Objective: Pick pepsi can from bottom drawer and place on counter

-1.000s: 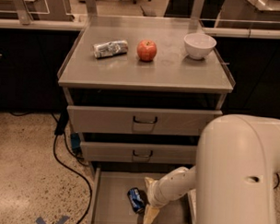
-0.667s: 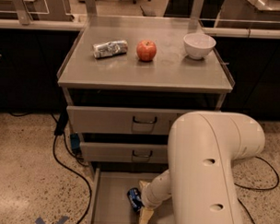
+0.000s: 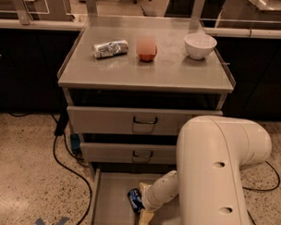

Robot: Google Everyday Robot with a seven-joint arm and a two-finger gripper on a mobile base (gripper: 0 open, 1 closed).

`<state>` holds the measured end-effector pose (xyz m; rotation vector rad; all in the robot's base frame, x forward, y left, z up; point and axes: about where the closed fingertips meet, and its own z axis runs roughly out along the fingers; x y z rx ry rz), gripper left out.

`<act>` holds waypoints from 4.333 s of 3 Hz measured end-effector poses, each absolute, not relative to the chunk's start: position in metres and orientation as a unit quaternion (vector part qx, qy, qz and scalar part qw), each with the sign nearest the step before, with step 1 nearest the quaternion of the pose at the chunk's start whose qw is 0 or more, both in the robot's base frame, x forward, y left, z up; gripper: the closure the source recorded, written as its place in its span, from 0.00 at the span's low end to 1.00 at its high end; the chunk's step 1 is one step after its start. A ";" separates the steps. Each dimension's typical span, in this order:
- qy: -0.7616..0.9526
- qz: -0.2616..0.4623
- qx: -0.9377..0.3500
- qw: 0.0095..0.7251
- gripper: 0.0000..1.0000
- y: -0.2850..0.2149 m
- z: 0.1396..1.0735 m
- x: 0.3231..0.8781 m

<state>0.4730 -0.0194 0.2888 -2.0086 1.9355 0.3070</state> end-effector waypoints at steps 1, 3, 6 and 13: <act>0.678 0.121 -0.702 0.182 0.00 -0.016 0.277 0.473; 0.667 0.136 -0.710 0.179 0.00 -0.001 0.216 0.504; 0.651 0.158 -0.719 0.188 0.00 0.024 0.174 0.529; 0.666 0.156 -0.713 0.153 0.19 0.023 0.127 0.535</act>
Offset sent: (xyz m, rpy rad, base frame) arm 0.0257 -0.0041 -0.0422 0.0790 -0.0072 0.0056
